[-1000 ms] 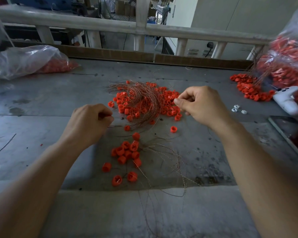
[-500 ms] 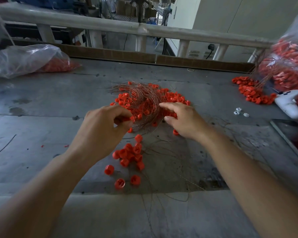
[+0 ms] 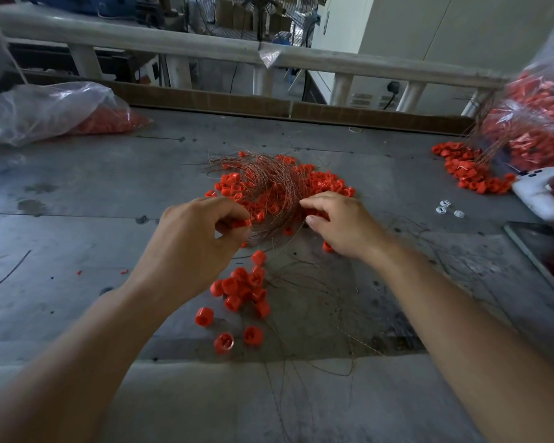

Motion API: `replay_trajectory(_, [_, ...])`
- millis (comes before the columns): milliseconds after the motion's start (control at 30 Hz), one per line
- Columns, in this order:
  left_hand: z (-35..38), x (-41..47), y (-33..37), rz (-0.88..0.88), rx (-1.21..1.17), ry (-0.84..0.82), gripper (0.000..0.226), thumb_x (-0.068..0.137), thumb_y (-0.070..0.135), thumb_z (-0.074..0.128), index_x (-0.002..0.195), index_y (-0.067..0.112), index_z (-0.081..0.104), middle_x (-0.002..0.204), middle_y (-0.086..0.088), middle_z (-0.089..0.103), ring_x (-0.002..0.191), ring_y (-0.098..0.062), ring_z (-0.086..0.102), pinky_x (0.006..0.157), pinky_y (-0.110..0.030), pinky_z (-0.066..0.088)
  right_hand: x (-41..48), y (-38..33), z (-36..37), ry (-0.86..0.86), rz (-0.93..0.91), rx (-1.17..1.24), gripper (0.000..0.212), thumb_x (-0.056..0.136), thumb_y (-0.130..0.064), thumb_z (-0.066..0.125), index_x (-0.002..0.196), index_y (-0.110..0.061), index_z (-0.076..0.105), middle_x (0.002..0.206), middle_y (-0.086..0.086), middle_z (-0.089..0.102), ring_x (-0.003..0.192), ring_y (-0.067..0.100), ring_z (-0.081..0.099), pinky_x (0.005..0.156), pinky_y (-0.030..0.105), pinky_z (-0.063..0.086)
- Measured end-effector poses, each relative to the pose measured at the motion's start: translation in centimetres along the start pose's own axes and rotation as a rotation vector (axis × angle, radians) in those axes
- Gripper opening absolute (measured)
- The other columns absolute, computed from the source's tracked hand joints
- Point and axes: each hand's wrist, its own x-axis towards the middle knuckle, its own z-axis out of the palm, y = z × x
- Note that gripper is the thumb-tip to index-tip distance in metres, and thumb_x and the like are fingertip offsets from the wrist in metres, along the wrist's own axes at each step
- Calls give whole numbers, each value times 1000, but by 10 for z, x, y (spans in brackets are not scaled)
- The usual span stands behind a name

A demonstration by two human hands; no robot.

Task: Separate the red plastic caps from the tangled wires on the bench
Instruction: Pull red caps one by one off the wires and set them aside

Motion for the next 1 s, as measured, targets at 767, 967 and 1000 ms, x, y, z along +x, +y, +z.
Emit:
replay_trajectory(767, [-1,-2,7,58,-87,25,17,77,10,70,91,19,70,78,28,53,75,24,51,64,6,34,-15,-7,-38,819,-263,-11,4,74,1,66,70,0,65,68,11,65,65,25,60,61,34,49])
replay_trajectory(967, [-7,-5,14,197,-259,75,14,73,35,58,87,38,59,116,21,49,78,5,58,66,-5,45,-19,-21,-38,776,-412,50,6,72,3,68,67,0,66,66,12,64,62,26,61,58,40,52])
replay_trajectory(1000, [-7,-5,14,200,-290,64,15,72,36,58,86,41,58,118,21,48,76,6,58,65,-6,46,-20,-23,-38,771,-434,80,7,72,3,69,68,0,65,66,11,64,62,25,61,59,39,52])
